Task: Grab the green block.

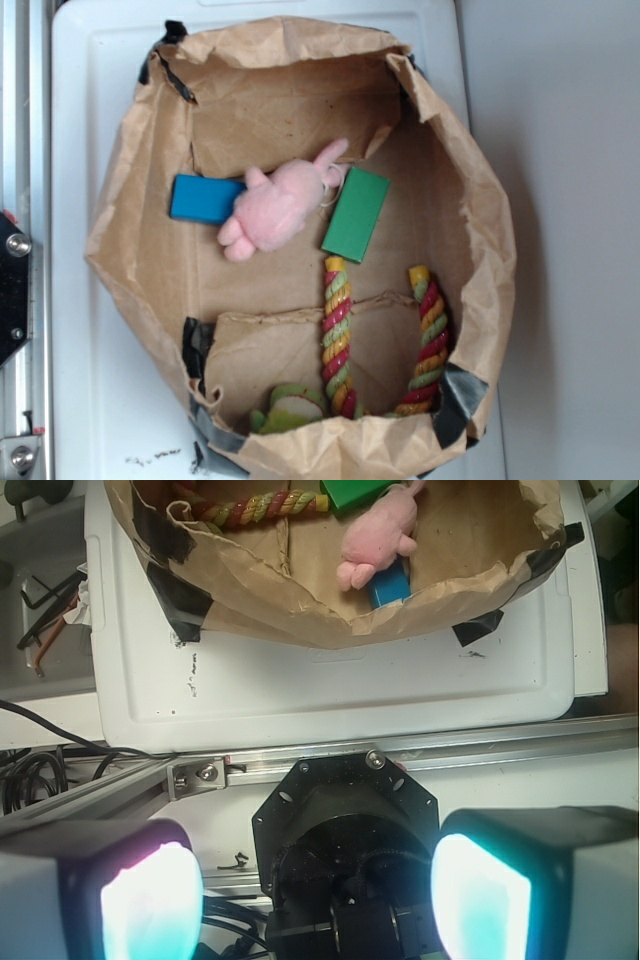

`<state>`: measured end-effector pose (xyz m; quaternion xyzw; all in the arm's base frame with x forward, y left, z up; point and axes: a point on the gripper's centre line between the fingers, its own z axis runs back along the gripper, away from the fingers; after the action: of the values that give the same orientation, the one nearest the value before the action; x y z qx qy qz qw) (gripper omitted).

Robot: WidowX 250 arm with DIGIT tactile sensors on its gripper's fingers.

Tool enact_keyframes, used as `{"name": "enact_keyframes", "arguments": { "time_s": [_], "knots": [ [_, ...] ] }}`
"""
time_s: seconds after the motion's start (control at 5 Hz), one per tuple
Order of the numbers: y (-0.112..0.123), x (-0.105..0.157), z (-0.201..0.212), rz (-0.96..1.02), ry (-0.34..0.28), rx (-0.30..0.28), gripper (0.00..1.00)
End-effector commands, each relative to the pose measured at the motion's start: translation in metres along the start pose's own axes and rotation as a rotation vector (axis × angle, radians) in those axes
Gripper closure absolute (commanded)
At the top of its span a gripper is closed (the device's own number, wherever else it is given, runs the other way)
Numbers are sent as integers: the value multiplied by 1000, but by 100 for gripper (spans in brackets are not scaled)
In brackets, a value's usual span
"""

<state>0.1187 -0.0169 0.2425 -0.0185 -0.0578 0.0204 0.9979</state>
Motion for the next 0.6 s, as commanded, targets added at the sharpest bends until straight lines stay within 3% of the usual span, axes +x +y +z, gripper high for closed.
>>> {"name": "enact_keyframes", "arguments": {
  "time_s": [0.0,0.2,0.4],
  "knots": [
    [0,0,0,0,0,0,0],
    [7,32,-2,72,-6,-52,0],
    [15,60,-10,321,-67,-72,0]
  ]
}}
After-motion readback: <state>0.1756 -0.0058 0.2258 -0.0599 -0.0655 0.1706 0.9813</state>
